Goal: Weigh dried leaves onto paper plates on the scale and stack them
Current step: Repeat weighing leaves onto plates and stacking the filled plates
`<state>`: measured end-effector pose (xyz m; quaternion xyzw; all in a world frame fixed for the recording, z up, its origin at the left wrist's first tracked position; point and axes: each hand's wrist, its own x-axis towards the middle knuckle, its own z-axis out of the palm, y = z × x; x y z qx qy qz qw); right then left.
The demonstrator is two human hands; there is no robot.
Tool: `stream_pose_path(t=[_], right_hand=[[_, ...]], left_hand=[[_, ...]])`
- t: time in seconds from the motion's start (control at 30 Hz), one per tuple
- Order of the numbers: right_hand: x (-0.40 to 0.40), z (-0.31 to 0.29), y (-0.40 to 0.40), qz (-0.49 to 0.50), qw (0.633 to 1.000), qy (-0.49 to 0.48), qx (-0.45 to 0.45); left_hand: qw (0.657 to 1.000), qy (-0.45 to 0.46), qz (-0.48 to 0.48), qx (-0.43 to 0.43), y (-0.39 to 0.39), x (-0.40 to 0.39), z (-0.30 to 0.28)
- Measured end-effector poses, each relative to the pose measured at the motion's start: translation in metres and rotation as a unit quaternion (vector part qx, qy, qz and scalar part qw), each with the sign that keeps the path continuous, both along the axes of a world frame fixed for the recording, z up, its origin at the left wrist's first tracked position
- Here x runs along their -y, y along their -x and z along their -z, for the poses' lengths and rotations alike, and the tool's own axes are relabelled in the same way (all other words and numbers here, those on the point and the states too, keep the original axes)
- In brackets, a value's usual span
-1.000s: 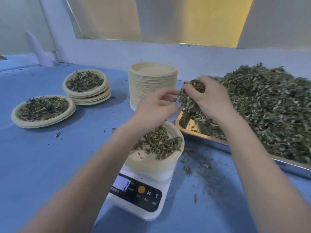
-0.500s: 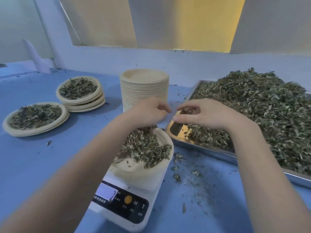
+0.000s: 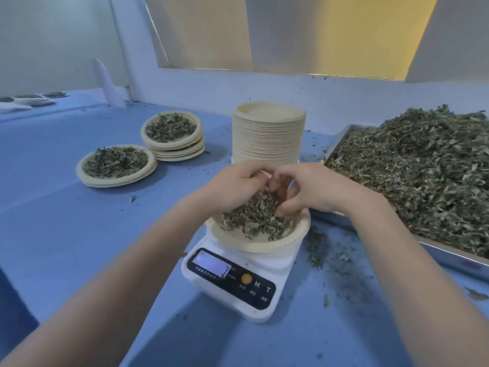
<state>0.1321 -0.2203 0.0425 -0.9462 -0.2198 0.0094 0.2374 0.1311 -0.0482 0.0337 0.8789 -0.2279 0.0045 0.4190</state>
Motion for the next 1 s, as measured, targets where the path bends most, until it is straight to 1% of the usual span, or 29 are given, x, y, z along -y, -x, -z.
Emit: stream_pose_path(t=[0.07,0.1,0.13,0.17,0.23,0.3,0.37,0.5,0.63,0.7,0.77,0.9,1.0], right_hand=[[0.004,-0.004,0.002,-0.001,0.999,-0.041,-0.007],[0.006,-0.006,0.004,0.004,0.999,-0.046,-0.023],[0.009,-0.008,0.004,0.008,0.999,-0.026,-0.046],[0.011,-0.009,0.005,0.008,0.997,0.019,-0.073],[0.011,-0.007,0.007,-0.009,0.986,0.1,-0.135],[0.008,-0.004,0.008,-0.038,0.973,0.106,-0.202],[0.005,0.0,0.007,-0.052,0.968,0.099,-0.224],[0.0,0.005,0.003,-0.059,0.981,0.078,-0.17],[-0.025,-0.011,-0.012,-0.099,0.988,0.041,-0.107],[-0.049,-0.025,-0.028,-0.131,0.986,0.042,-0.092],[-0.078,-0.036,-0.047,-0.159,0.982,0.053,-0.089],[-0.142,-0.053,-0.088,-0.196,0.975,0.064,-0.089],[-0.191,-0.058,-0.116,-0.204,0.974,0.09,-0.041]], left_hand=[[0.998,0.056,-0.019,-0.017,0.002,-0.01,-0.002],[0.997,0.073,-0.038,-0.011,0.002,-0.016,-0.003],[0.995,0.076,-0.057,-0.003,0.002,-0.023,-0.003],[0.995,0.069,-0.074,-0.006,0.002,-0.029,-0.001],[0.994,0.041,-0.089,-0.051,0.003,-0.038,0.006],[0.991,0.015,-0.092,-0.096,0.006,-0.041,0.018],[0.989,0.018,-0.098,-0.105,0.01,-0.039,0.028],[0.988,0.04,-0.131,-0.076,0.011,-0.039,0.031],[0.98,0.095,-0.168,-0.044,0.001,-0.067,0.002],[0.974,0.117,-0.193,-0.029,-0.005,-0.089,-0.014],[0.966,0.121,-0.23,-0.018,-0.012,-0.116,-0.026],[0.945,0.141,-0.294,-0.001,-0.029,-0.174,-0.039],[0.928,0.134,-0.348,0.007,-0.047,-0.216,-0.041]])
